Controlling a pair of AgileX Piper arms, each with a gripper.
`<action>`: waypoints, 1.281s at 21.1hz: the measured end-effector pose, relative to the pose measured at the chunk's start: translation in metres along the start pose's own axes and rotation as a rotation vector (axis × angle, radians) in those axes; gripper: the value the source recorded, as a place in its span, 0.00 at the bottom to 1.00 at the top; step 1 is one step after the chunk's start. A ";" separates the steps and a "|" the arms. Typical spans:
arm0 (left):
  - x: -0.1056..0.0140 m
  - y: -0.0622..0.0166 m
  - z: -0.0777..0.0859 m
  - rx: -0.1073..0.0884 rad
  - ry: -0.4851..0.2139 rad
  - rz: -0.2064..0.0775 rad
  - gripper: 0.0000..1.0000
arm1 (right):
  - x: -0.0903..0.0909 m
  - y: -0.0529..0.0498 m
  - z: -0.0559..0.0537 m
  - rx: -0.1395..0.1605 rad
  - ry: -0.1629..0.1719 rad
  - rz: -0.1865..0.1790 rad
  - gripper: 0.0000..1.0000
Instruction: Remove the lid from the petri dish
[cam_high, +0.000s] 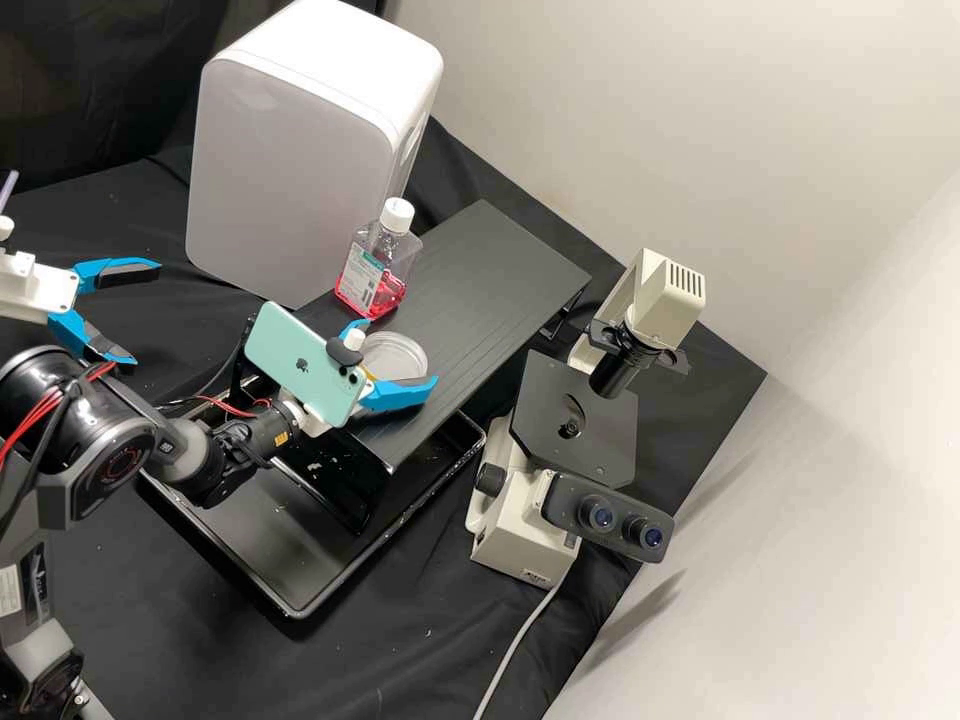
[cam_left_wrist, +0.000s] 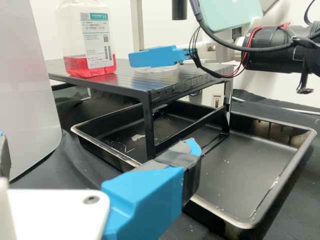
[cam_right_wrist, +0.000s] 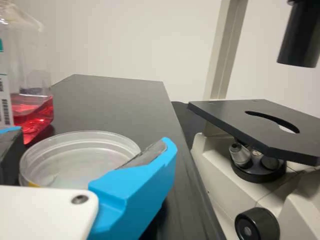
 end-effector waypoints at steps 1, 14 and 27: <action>0.000 -0.0006 0.000 -0.001 0.000 -0.003 1.00 | 0.000 0.001 0.001 0.000 -0.004 0.003 1.00; 0.000 -0.0011 0.000 -0.002 0.001 -0.005 1.00 | -0.002 0.010 -0.001 0.005 -0.001 0.035 1.00; 0.000 -0.0011 0.000 -0.002 0.001 -0.005 1.00 | -0.002 0.012 -0.002 0.007 0.002 0.040 1.00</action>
